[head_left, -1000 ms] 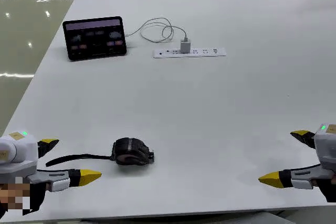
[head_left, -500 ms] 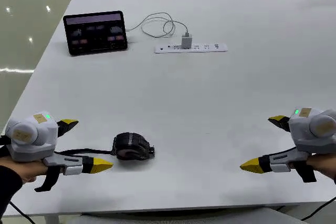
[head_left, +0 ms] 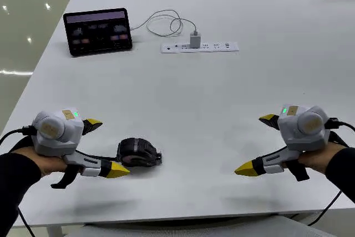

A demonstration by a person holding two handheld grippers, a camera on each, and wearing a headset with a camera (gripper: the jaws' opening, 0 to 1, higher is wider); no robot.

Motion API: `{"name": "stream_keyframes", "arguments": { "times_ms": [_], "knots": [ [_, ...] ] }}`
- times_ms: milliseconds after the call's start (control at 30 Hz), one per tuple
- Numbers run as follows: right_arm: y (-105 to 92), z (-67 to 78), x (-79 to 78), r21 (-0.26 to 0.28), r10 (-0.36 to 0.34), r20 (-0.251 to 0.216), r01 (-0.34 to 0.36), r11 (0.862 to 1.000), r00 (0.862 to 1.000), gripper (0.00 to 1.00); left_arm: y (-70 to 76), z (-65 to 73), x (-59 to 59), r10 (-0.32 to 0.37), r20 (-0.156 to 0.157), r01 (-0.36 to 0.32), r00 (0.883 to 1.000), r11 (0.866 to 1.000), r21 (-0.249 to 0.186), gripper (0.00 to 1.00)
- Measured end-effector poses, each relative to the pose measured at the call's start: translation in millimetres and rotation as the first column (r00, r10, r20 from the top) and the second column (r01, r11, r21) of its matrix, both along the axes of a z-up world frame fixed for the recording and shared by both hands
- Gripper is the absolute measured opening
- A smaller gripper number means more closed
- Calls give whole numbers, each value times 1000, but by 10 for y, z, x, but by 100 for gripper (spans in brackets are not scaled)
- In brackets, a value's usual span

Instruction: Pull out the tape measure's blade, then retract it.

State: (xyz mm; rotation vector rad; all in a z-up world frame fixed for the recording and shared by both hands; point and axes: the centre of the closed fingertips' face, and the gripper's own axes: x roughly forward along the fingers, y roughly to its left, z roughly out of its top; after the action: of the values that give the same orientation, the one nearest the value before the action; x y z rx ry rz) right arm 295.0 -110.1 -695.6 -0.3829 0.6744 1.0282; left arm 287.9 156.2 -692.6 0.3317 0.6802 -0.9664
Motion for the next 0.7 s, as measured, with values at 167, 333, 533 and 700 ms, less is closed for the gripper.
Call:
{"name": "stream_keyframes", "arguments": {
  "times_ms": [167, 333, 533, 700],
  "knots": [
    [160, -72, 38, -3, 47, 2, -47, 999, 999, 100, -116, -41, 5, -73, -9, 73, 997, 997, 37, 90],
    [371, -119, 31, -11, 105, -6, -105, 994, 994, 100, -174, -121, 2, -189, -8, 188, 982, 972, 142, 77],
    [705, -84, 29, -9, 184, 7, -184, 983, 983, 100, -260, -118, 22, -237, -20, 237, 971, 958, 159, 73],
    [1000, -30, -8, 2, 255, 15, -255, 967, 967, 99, -315, -105, 22, -268, -26, 269, 963, 949, 164, 61]
  ]
}}
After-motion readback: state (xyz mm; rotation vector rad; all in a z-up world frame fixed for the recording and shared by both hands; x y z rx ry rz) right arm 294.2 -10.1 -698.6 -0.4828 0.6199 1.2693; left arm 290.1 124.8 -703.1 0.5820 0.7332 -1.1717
